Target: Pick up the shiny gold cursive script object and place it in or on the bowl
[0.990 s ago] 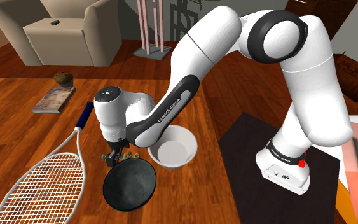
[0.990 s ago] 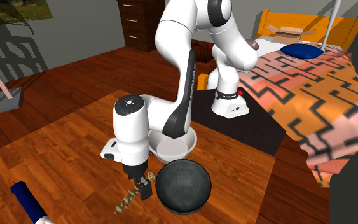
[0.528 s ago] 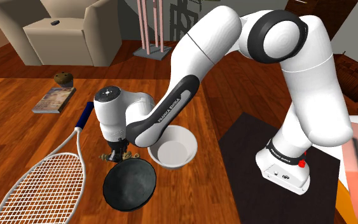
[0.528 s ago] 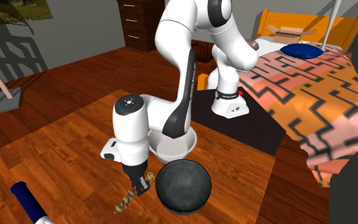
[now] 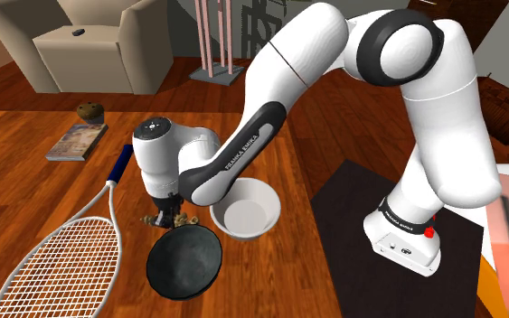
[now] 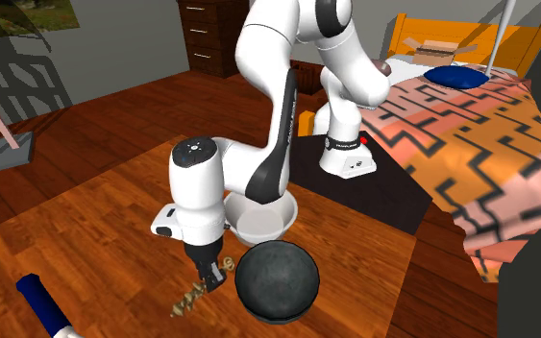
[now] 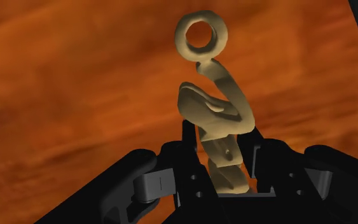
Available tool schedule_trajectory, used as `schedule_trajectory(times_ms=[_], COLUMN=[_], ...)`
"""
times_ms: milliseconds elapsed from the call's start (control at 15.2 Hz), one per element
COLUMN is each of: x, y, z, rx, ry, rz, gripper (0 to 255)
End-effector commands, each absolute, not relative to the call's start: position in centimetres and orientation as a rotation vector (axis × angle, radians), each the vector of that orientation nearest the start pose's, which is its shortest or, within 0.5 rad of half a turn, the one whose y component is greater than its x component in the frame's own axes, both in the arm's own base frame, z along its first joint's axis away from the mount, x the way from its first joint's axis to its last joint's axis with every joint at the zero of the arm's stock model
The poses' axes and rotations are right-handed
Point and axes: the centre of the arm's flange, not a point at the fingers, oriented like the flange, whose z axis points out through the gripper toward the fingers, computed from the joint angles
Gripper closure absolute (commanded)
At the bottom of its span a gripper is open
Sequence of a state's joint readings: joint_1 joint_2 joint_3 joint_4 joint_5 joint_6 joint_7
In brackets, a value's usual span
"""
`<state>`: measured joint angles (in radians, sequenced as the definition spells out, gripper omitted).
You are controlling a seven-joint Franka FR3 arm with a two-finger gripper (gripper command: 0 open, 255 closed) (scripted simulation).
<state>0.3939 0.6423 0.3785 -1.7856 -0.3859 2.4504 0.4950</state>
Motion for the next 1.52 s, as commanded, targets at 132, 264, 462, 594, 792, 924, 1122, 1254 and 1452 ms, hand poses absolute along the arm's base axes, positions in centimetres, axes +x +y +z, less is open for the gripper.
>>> schedule_trajectory(times_ms=[132,264,462,594,792,924,1122,1254,1452], x=[49.1,49.1,49.1,49.1,49.1,49.1,49.1,49.1,49.1], y=[45.0,45.0,45.0,45.0,45.0,45.0,45.0,45.0,45.0], z=[24.1,25.2,26.8,27.8,29.4,30.5,32.0,33.1,34.7], rx=[-3.023,-3.023,-3.023,-3.023,-3.023,-3.023,-3.023,-3.023,-3.023], ry=[-0.754,-0.754,-0.754,-0.754,-0.754,-0.754,-0.754,-0.754,-0.754], rz=[-0.142,-0.142,-0.142,-0.142,-0.142,-0.142,-0.142,-0.142,-0.142], gripper=[255,255,255,255,255,255,255,255,255])
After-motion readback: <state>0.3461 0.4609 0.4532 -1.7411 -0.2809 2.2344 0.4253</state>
